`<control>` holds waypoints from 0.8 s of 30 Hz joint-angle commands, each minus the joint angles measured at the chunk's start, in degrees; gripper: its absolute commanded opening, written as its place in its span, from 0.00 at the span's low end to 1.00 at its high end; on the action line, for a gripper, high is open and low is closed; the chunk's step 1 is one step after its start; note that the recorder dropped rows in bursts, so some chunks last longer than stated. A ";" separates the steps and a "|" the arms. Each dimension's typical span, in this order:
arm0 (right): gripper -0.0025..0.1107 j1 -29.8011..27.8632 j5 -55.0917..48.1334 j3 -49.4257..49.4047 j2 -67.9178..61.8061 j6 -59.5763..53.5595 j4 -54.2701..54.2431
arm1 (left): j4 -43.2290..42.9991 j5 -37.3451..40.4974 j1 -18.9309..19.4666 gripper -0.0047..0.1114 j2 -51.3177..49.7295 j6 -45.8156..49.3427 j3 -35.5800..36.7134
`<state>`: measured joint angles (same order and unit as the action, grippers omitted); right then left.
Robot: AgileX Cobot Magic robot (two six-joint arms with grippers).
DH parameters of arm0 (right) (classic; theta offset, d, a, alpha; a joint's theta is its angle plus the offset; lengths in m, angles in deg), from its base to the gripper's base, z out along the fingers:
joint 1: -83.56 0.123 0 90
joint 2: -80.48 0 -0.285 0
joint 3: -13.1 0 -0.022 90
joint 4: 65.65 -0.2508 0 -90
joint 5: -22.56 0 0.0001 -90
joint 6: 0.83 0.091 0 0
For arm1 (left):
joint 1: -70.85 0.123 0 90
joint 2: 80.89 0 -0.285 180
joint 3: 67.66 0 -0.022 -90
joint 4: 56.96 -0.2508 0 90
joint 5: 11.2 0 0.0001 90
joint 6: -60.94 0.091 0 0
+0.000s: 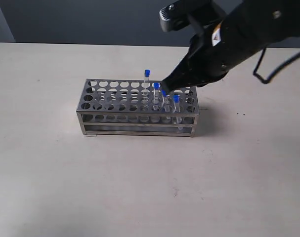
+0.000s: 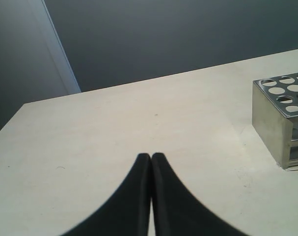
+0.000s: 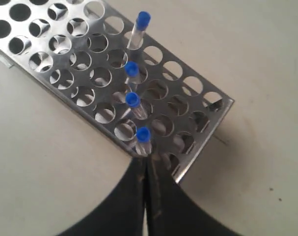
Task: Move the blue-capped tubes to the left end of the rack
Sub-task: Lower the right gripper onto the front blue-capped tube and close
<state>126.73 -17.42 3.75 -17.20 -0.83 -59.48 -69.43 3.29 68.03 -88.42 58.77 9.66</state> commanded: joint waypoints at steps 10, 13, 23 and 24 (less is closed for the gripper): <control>0.43 0.30 -0.48 5.12 -8.69 1.30 -3.33 | -0.32 -0.74 -0.34 0.04 -0.26 -0.20 -0.11; 0.41 0.30 -0.37 5.12 -8.96 1.30 -0.79 | -0.32 -0.74 -0.34 0.04 -0.26 -0.20 -0.11; 0.40 0.30 1.16 5.12 -15.70 6.11 3.61 | -0.32 -0.74 -0.34 0.04 -0.26 -0.20 -0.11; 0.37 0.30 1.47 5.12 -15.97 6.56 4.73 | -0.32 -0.74 -0.34 0.04 -0.26 -0.20 -0.11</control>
<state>127.10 -17.05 8.56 -32.82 3.93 -57.01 -69.43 3.29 68.03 -88.42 58.77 9.66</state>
